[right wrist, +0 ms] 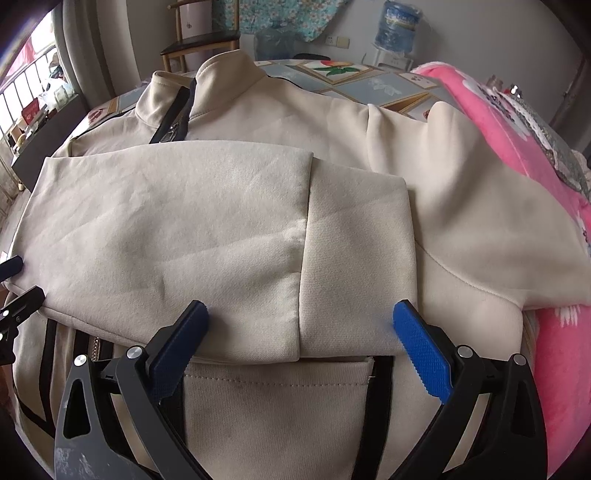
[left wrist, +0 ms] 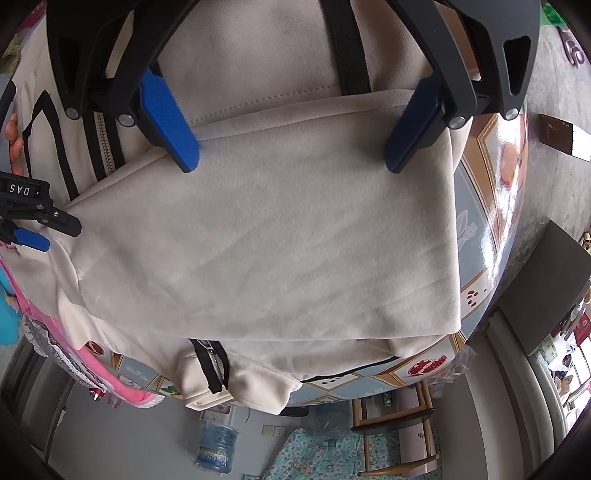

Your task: Fold large clothes

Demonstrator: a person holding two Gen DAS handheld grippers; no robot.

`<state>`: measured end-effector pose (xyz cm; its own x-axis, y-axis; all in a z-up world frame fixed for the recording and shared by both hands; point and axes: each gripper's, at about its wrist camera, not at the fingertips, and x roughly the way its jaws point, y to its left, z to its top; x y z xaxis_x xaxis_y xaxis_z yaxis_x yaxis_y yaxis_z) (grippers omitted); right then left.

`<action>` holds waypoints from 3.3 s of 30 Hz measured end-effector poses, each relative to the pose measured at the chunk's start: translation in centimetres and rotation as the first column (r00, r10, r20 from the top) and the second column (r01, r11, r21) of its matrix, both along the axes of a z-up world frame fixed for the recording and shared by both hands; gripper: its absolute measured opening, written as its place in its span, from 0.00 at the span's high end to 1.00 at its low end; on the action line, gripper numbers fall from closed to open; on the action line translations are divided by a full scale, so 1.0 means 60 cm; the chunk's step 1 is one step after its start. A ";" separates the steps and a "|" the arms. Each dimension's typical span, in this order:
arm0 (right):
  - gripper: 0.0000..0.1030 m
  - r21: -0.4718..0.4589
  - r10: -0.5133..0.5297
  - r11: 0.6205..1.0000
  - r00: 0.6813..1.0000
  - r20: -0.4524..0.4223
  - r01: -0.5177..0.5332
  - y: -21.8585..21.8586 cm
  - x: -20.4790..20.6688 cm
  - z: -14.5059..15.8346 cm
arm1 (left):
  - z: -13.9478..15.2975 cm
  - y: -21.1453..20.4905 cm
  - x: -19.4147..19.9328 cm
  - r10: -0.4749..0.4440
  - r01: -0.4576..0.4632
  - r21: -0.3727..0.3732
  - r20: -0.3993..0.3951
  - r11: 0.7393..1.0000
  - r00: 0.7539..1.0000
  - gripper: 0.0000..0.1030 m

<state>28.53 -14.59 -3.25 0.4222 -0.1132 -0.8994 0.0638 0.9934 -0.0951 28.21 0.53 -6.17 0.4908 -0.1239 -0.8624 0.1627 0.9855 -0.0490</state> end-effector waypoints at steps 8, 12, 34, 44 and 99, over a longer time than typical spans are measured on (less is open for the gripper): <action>0.07 -0.043 0.041 0.998 0.994 0.099 -0.037 -0.002 -0.033 0.023 | 0.007 0.004 -0.012 0.019 -0.018 -0.021 0.043 1.000 0.999 0.04; 0.07 -0.030 -0.004 0.999 0.977 0.213 0.011 -0.060 -0.065 0.084 | 0.026 0.000 -0.023 0.000 0.002 -0.014 0.100 1.000 0.995 0.04; 0.12 0.542 -0.832 0.463 0.555 -0.007 0.701 -0.783 -0.221 0.067 | 0.009 -0.004 0.008 0.045 -0.045 -0.004 0.088 0.999 0.995 0.04; 0.31 0.472 -0.825 0.510 0.564 0.031 0.719 -0.799 -0.187 0.064 | -0.006 -0.005 0.024 0.058 -0.060 0.025 0.070 0.998 0.996 0.04; 0.90 0.414 0.091 0.894 0.974 0.206 -0.171 0.041 0.056 0.142 | 0.043 0.072 -0.035 0.053 -0.043 -0.093 0.115 0.995 0.992 0.10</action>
<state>31.92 -12.14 5.27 0.5627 0.3314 -0.7574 -0.0934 0.9358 0.3401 26.12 4.86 -3.58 0.5947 -0.1722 -0.7853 0.1251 0.9847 -0.1211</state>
